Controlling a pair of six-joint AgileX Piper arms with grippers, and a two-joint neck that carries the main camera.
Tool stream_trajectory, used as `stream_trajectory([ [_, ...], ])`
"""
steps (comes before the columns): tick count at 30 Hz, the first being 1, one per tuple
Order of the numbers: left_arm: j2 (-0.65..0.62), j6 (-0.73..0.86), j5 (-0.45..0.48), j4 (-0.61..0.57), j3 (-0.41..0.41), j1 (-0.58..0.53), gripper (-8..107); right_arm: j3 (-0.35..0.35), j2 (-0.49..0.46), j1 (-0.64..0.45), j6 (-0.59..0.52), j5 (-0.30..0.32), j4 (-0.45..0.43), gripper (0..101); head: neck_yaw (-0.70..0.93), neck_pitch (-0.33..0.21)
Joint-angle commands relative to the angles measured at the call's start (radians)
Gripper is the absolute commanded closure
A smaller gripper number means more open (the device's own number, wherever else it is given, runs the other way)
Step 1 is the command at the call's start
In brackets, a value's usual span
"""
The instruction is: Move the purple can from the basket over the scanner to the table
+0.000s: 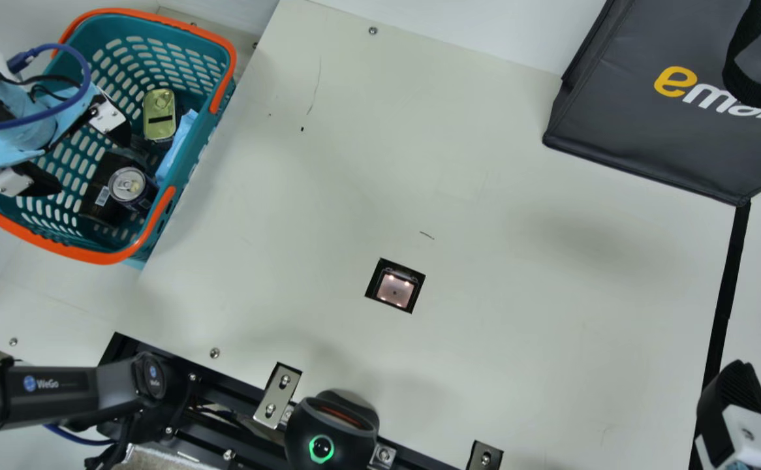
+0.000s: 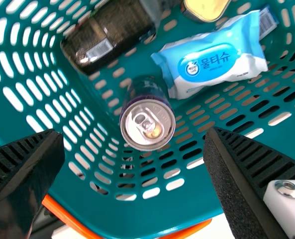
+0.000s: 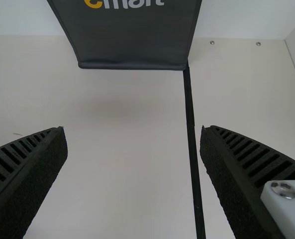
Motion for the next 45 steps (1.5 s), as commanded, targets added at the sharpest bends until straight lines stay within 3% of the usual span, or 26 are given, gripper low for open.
stream_trajectory([
  [1,0.001,-0.023,-0.003,-0.007,0.008,0.0,9,0.0,0.0,0.0,0.0,0.0,0.0,6,0.002,-0.03],
  [19,0.051,-0.126,-0.118,-0.018,0.118,-0.04,9,0.0,0.0,0.0,0.0,0.0,0.0,6,0.002,-0.03],
  [45,0.166,-0.242,-0.19,-0.002,0.142,-0.047,9,0.0,0.0,0.0,0.0,0.0,0.0,6,0.002,-0.03],
])
